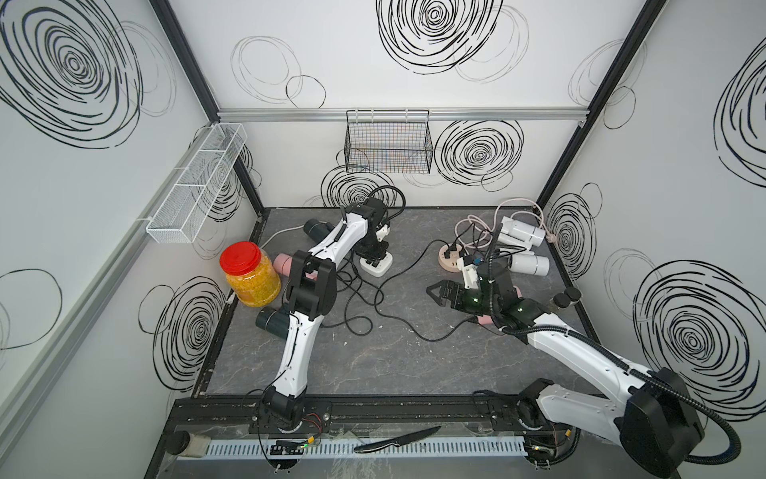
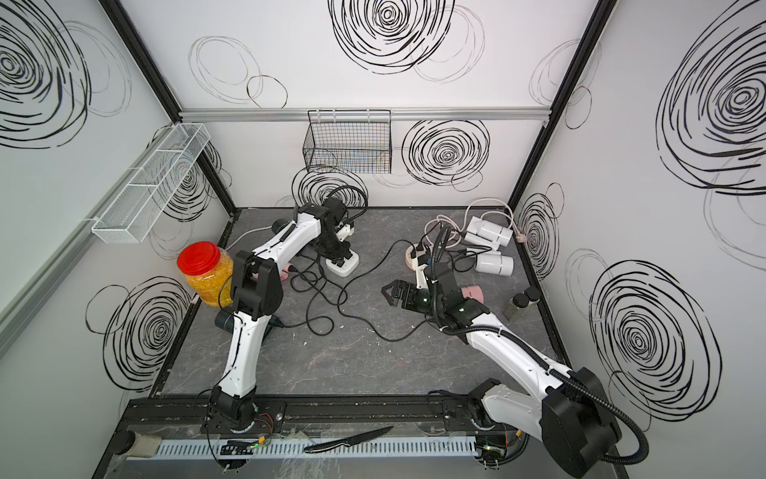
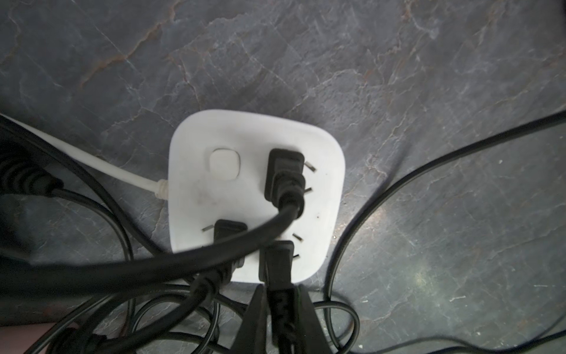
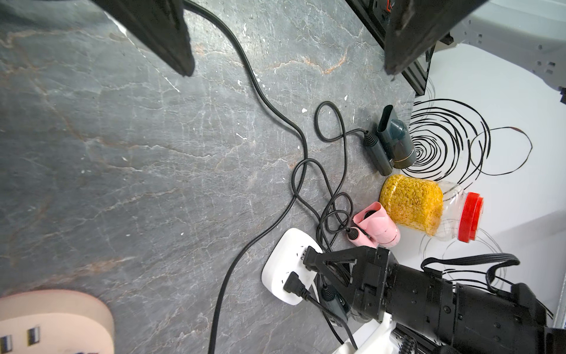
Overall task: Charge the blow dryers
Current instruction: Insert the plug into the socket.
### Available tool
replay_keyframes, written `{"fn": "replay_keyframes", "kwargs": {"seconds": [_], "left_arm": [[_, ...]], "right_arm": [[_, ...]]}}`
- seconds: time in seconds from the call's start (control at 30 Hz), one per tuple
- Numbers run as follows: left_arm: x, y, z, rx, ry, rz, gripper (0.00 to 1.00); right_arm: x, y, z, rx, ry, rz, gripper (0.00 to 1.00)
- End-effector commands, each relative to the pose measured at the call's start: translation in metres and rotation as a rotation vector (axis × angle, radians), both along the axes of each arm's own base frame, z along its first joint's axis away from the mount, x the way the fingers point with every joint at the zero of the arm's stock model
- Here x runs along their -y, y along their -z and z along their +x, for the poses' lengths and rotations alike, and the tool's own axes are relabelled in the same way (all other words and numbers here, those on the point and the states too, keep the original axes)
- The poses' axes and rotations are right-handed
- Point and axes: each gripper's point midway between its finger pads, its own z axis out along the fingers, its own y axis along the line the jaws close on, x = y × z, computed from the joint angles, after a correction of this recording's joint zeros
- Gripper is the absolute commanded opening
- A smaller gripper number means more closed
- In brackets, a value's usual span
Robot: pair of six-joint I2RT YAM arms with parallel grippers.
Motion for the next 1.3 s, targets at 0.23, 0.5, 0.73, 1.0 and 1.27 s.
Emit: {"fn": "replay_keyframes", "kwargs": {"seconds": [0.23, 0.5, 0.73, 1.0, 1.27], "left_arm": [[-0.011, 0.040, -0.005, -0.056, 0.014, 0.152, 0.03], [-0.023, 0.044, -0.009, -0.030, -0.005, 0.178, 0.05], [-0.038, 0.048, -0.013, -0.006, -0.054, 0.133, 0.04], [-0.031, 0.057, -0.010, -0.026, -0.048, 0.136, 0.04], [-0.040, 0.068, -0.011, -0.072, -0.111, -0.005, 0.04]], "right_arm": [[0.000, -0.001, 0.000, 0.000, 0.003, 0.022, 0.99], [-0.004, -0.003, 0.003, 0.003, -0.003, 0.028, 0.98], [-0.011, -0.008, 0.004, 0.014, -0.029, 0.049, 0.98], [-0.026, -0.031, -0.007, 0.090, -0.131, 0.113, 1.00], [-0.024, -0.039, -0.011, 0.125, -0.137, 0.118, 1.00]]}}
